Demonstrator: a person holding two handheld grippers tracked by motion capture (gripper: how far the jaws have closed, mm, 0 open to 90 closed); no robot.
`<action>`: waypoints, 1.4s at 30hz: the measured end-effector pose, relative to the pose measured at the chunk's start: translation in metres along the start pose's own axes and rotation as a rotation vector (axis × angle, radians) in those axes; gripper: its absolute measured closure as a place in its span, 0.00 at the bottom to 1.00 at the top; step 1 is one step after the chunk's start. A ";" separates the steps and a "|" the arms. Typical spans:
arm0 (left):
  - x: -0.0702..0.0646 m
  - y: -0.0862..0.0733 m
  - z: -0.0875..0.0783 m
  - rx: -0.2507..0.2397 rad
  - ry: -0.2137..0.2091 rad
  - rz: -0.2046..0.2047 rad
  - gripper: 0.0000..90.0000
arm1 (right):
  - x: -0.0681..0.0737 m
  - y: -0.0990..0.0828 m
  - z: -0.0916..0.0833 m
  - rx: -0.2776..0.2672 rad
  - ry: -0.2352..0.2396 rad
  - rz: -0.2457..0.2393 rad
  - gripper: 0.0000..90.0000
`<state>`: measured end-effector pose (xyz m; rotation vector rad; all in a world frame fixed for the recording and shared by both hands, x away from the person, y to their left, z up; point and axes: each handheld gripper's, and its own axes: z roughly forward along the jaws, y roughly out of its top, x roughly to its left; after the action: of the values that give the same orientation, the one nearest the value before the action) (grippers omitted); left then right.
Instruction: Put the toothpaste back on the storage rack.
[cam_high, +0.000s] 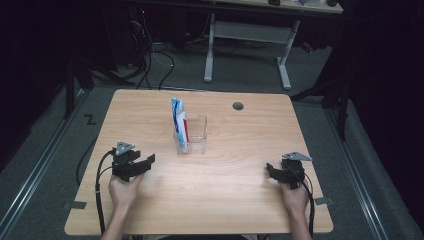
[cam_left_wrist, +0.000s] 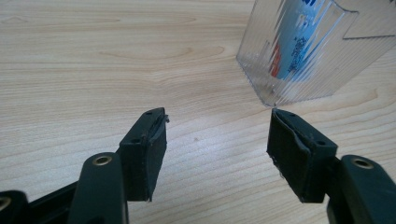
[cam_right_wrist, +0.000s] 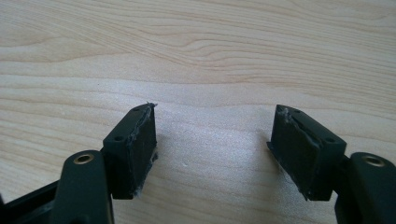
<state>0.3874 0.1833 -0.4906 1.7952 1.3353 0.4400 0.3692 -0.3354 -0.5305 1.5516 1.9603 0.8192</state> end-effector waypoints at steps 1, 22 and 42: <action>0.000 0.000 0.000 0.000 0.000 0.000 0.42 | 0.000 0.000 0.000 0.000 0.000 0.000 0.35; -0.014 -0.007 0.028 0.065 0.032 0.075 0.42 | 0.000 0.000 0.000 0.000 0.000 0.000 0.35; -0.020 -0.011 0.047 0.072 0.087 0.113 0.42 | 0.000 0.000 0.000 -0.001 0.001 -0.003 0.35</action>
<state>0.4058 0.1465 -0.5227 1.9374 1.3278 0.5426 0.3692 -0.3355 -0.5305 1.5478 1.9622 0.8192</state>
